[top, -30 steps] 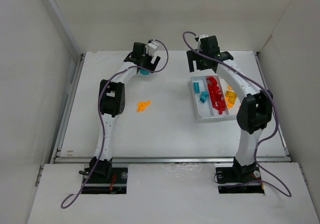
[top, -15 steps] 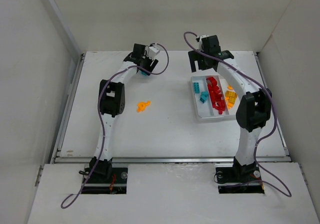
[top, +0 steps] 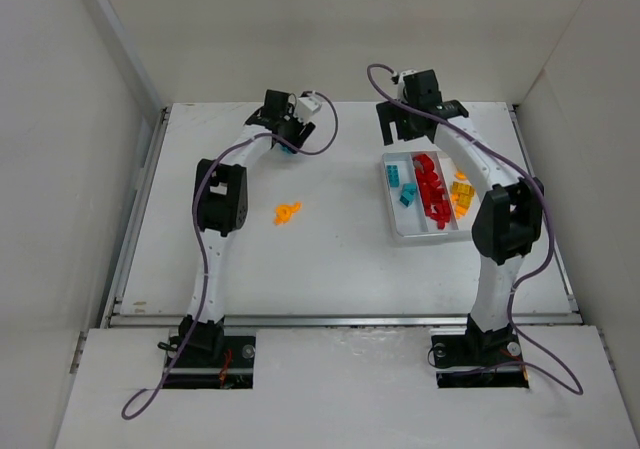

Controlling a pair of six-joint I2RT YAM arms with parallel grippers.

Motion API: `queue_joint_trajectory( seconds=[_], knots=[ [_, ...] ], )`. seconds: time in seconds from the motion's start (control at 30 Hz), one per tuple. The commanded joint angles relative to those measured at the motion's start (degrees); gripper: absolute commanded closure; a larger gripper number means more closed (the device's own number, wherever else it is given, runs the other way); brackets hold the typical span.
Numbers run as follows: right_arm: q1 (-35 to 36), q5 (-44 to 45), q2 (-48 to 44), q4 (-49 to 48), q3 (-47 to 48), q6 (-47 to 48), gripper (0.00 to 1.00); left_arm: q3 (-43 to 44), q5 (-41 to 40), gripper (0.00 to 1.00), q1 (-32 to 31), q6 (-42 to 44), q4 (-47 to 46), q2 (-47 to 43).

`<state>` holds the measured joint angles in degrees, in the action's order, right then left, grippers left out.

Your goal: Sort the legos into containers by color

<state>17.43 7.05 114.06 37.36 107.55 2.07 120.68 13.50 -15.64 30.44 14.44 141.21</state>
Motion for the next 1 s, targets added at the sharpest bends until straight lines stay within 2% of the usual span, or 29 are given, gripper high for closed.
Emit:
queue_joint_trajectory(
  seconds=[0.0,0.1,0.13,0.17,0.23,0.33,0.47,0.53,0.6,0.63,0.67,0.73,0.77,0.83,0.87,0.97],
  knots=[
    [-0.03,-3.50,-1.47,0.16,3.46,1.97,0.04,-5.52,3.63,1.00,-0.26,5.58,3.14,-5.67],
    [-0.03,-9.84,-4.98,-0.62,0.92,6.71,0.04,-9.75,7.66,1.00,-0.80,9.89,3.14,-11.55],
    [-0.03,-14.99,-6.21,-1.93,-0.40,8.20,0.04,-13.33,9.51,1.00,-0.80,11.65,3.14,-15.22],
    [-0.03,-17.66,-8.92,-2.64,-3.54,9.87,0.04,-15.28,11.62,1.00,-1.32,15.93,3.92,-17.26],
    [-0.03,-24.84,-11.48,-3.96,-6.55,13.31,0.04,-21.33,19.43,1.00,-1.32,20.52,5.16,-21.30],
    [-0.03,-32.16,-14.04,-4.58,-9.90,13.93,0.06,-25.49,28.06,1.00,-1.32,29.14,9.63,-28.08],
    [-0.03,-41.48,-15.88,-7.29,-11.83,4.73,0.07,-28.30,34.13,1.00,-0.72,30.91,13.15,-33.62],
    [-0.03,-44.56,-16.67,-13.52,-14.63,-4.64,0.07,-28.31,36.50,1.00,-0.19,32.57,15.69,-36.96],
    [-0.03,-50.42,-17.29,-21.05,-16.13,-10.39,0.07,-28.31,39.58,1.00,-0.18,38.54,18.86,-39.07],
    [-0.03,-52.82,-18.51,-24.67,-18.49,-13.03,0.00,-28.31,40.37,1.00,-0.18,40.65,21.83,-41.08],
    [-0.03,-54.84,-19.31,-27.84,-19.64,-15.05,0.00,-28.31,42.47,1.00,-0.18,42.32,23.17,-41.97],
    [4.07,-52.76,-20.98,-27.36,-19.66,-10.71,0.00,-28.84,45.55,1.00,-0.18,48.09,25.98,-44.25],
    [5.58,-52.23,-23.33,-26.39,-20.35,-2.33,0.00,-28.84,47.31,1.00,-0.18,51.18,30.78,-44.79],
    [9.53,-51.62,-25.72,-25.77,-22.11,4.84,0.00,-28.84,52.84,1.00,-0.18,58.21,36.86,-45.49],
    [10.42,-50.83,-27.12,-25.24,-23.68,7.66,0.04,-28.84,54.25,1.00,-0.18,64.16,42.20,-46.02],
    [12.18,-50.99,-27.66,-22.88,-24.31,14.44,0.12,-30.06,56.55,1.00,-0.79,66.77,44.89,-47.42]
  ],
)
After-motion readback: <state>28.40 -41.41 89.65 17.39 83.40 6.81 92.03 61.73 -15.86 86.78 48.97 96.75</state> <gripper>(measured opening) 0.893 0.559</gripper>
